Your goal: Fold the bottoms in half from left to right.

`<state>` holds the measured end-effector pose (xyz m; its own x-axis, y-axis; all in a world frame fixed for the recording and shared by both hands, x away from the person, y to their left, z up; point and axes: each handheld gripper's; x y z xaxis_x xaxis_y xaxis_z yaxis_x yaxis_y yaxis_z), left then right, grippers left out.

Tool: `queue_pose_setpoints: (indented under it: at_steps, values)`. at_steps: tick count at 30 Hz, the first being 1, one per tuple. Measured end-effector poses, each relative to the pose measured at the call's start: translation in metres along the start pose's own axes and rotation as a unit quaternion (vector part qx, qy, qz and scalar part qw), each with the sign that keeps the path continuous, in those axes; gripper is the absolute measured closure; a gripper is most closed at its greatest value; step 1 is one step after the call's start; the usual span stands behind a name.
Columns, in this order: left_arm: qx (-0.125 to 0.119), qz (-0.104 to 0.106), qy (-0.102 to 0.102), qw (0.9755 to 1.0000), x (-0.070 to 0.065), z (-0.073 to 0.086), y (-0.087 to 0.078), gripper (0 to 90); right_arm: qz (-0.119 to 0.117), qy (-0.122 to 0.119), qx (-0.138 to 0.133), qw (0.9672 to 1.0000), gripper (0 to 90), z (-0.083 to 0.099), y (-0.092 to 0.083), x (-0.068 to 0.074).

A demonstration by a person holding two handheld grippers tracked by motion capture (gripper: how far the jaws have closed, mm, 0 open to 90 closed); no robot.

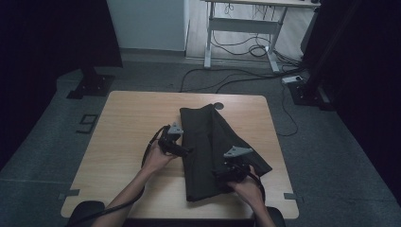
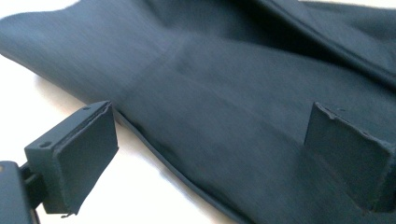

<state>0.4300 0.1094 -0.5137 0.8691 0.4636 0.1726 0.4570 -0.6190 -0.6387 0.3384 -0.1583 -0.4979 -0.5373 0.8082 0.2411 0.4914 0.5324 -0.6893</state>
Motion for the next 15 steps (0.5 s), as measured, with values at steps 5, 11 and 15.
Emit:
queue_pose_setpoints:
  at_steps: [5, 11, 15]
  values:
    - [0.025, 0.002, 0.008, 0.9997, -0.015, 0.013, 0.01, 3.2, 0.038, -0.009, 0.026, 0.9989, 59.2, 0.001, 0.017, 0.006]
    - [0.03, 0.001, 0.006, 0.9995, -0.017, 0.018, 0.013, 3.7, 0.054, -0.004, 0.009, 0.9985, 86.8, -0.001, -0.001, 0.001]
    - [0.027, -0.003, 0.012, 0.9995, -0.019, 0.013, 0.008, 3.9, 0.089, 0.014, -0.019, 0.9957, 86.8, -0.011, -0.031, -0.024]
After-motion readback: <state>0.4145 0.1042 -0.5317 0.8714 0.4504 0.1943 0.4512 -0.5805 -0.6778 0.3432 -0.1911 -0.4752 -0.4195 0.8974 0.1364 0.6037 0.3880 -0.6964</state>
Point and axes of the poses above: each handheld gripper's, and its own axes: y roughly forward along the jaws, z roughly out of its underside, x roughly to its left, and after that the axes turned 15 degrees about y, right-handed
